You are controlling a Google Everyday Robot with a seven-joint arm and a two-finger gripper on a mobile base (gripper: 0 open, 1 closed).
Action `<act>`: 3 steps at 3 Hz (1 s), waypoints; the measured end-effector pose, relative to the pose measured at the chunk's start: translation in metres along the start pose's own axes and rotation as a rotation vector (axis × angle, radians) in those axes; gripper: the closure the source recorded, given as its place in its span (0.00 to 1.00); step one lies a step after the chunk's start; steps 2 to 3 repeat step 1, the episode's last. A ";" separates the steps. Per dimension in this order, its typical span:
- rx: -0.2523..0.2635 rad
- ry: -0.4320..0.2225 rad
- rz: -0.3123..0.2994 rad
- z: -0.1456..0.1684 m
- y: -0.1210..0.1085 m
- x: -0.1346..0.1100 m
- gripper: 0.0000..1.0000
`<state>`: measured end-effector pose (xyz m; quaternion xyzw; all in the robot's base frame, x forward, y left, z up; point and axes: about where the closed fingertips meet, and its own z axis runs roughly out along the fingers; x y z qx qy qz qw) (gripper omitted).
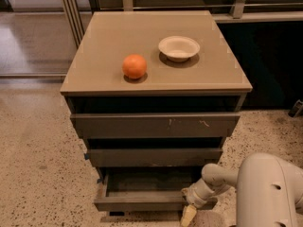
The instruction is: Open bottom drawer
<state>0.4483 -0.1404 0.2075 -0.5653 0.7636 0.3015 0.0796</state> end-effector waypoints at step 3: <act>0.000 0.000 0.000 0.000 0.000 0.000 0.00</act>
Offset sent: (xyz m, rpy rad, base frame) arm 0.0000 0.0000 0.0000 0.0000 0.0000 0.0000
